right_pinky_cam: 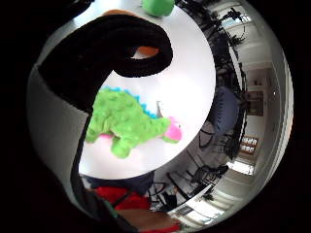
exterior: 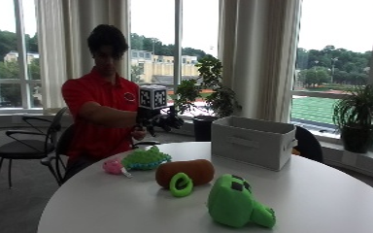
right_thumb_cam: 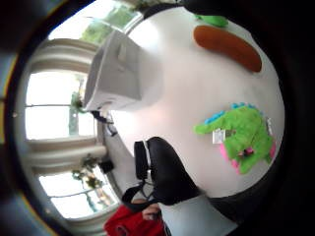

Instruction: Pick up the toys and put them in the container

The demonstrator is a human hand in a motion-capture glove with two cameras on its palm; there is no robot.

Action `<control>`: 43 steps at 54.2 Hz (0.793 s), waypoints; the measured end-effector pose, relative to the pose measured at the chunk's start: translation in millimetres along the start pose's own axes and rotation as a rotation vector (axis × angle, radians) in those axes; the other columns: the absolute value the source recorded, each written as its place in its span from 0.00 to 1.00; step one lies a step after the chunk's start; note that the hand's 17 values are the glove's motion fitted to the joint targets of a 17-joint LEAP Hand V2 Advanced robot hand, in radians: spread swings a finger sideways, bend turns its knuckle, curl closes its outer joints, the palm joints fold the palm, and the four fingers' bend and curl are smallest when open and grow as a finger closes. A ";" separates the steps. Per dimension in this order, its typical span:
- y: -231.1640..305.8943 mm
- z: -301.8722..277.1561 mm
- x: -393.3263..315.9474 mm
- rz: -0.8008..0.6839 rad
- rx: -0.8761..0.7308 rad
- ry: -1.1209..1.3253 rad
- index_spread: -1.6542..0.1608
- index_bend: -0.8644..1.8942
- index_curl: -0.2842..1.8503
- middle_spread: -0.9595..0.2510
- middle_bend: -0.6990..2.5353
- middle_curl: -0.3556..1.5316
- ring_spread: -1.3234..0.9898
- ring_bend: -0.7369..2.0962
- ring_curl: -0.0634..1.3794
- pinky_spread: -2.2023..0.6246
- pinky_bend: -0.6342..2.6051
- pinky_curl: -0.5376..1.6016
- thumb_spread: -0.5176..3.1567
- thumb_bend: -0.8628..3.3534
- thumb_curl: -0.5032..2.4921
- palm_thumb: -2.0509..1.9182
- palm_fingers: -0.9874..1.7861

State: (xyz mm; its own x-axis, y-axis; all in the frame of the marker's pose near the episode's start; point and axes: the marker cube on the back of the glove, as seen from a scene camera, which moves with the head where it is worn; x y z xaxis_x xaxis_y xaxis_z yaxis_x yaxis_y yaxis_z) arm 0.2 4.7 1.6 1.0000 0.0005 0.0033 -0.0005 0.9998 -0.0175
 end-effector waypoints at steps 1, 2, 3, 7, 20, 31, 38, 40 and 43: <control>0.6 0.4 0.8 0.001 -0.005 0.001 0.83 0.33 0.13 0.73 0.26 0.20 0.54 0.33 0.05 0.79 0.40 0.32 0.26 0.20 0.18 0.51 0.43; 1.5 1.2 2.4 0.002 -0.014 0.002 0.81 0.33 0.13 0.72 0.26 0.20 0.54 0.33 0.06 0.79 0.42 0.33 0.28 0.20 0.18 0.51 0.42; 2.2 2.2 4.8 0.003 -0.025 0.005 0.80 0.34 0.14 0.71 0.26 0.20 0.54 0.34 0.07 0.79 0.43 0.34 0.29 0.20 0.18 0.51 0.41; 3.8 8.4 16.7 0.003 -0.073 0.023 0.77 0.34 0.15 0.69 0.26 0.22 0.53 0.35 0.10 0.79 0.48 0.37 0.34 0.20 0.19 0.51 0.37; 19.6 54.8 69.8 0.007 -0.278 0.086 0.74 0.33 0.16 0.71 0.26 0.26 0.54 0.33 0.13 0.81 0.54 0.41 0.39 0.19 0.22 0.51 0.26; 27.3 94.7 91.7 0.007 -0.381 0.098 0.75 0.30 0.14 0.77 0.25 0.27 0.57 0.33 0.16 0.82 0.59 0.43 0.40 0.20 0.24 0.52 0.22; 25.1 109.1 89.8 -0.008 -0.391 0.086 0.75 0.30 0.13 0.79 0.25 0.27 0.57 0.34 0.18 0.82 0.62 0.44 0.41 0.20 0.25 0.54 0.21; 23.0 113.0 88.1 -0.016 -0.403 0.092 0.75 0.29 0.13 0.79 0.25 0.27 0.57 0.34 0.19 0.82 0.63 0.44 0.41 0.20 0.26 0.54 0.21; 21.1 117.5 84.6 -0.020 -0.433 0.110 0.75 0.29 0.13 0.79 0.25 0.28 0.58 0.35 0.20 0.81 0.63 0.44 0.42 0.20 0.26 0.54 0.21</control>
State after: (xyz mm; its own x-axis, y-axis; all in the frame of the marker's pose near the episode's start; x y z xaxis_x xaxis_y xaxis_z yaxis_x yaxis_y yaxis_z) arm 84.4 27.9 119.0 0.9942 -0.0441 -0.0982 -0.0031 0.9001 -0.4356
